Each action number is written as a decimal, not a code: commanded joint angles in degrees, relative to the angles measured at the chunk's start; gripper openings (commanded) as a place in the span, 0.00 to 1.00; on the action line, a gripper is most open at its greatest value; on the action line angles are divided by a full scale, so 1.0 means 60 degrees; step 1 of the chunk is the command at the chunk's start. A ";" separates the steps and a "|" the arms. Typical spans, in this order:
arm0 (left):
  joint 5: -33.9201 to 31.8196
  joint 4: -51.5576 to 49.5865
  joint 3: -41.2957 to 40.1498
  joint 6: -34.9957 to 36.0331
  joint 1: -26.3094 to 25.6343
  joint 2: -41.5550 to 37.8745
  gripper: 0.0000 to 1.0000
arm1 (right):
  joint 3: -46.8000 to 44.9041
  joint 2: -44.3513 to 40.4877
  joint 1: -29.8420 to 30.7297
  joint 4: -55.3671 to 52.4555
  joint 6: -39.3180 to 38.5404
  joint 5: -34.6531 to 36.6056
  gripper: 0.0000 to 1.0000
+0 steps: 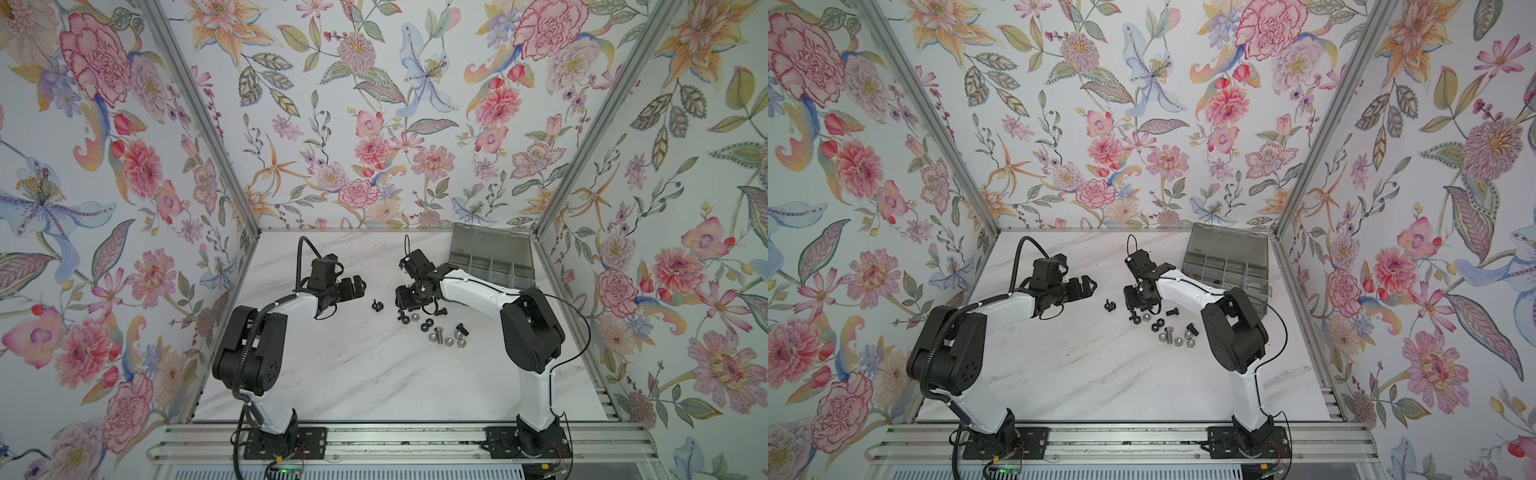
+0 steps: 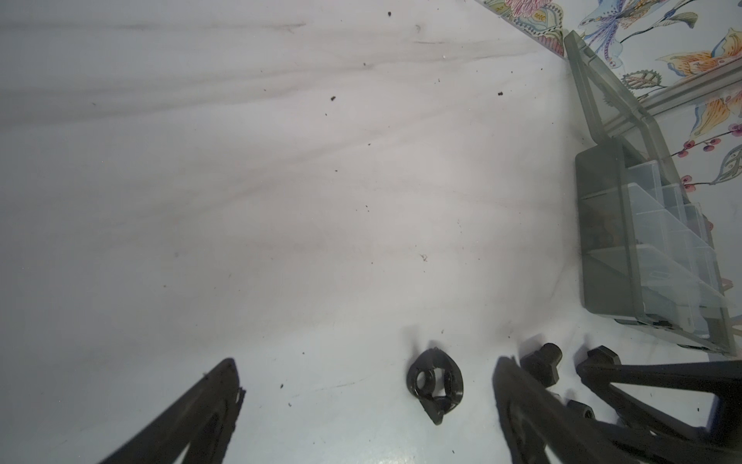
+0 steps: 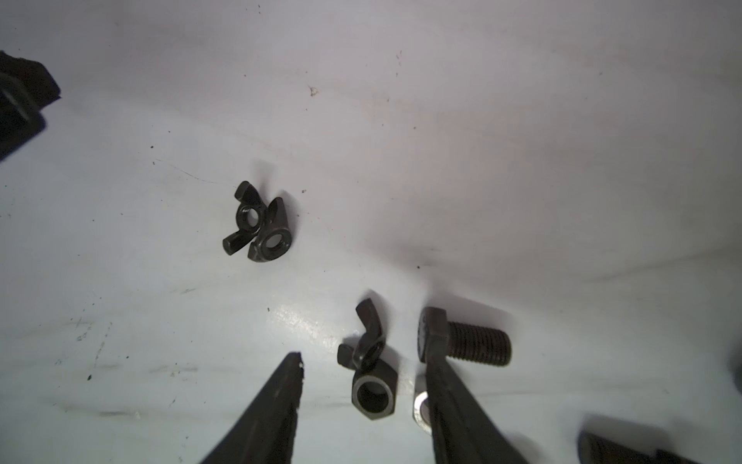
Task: Sort the screws and nuts into containers
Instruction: Pick up the nut from the center of the table.
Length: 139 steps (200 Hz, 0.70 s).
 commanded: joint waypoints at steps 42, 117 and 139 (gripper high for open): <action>-0.0151 -0.0082 -0.0128 -0.0005 -0.0059 -0.0144 0.99 | 0.0395 0.0388 0.0156 -0.0153 0.0593 -0.0004 0.46; -0.0138 -0.0075 -0.0144 0.0013 -0.0067 -0.0110 0.99 | 0.0352 0.0745 0.0314 -0.0251 0.0490 -0.0079 0.40; -0.0150 -0.0078 -0.0173 0.0006 -0.0080 -0.0112 0.99 | 0.0372 0.0853 0.0352 -0.0296 0.0460 0.0047 0.40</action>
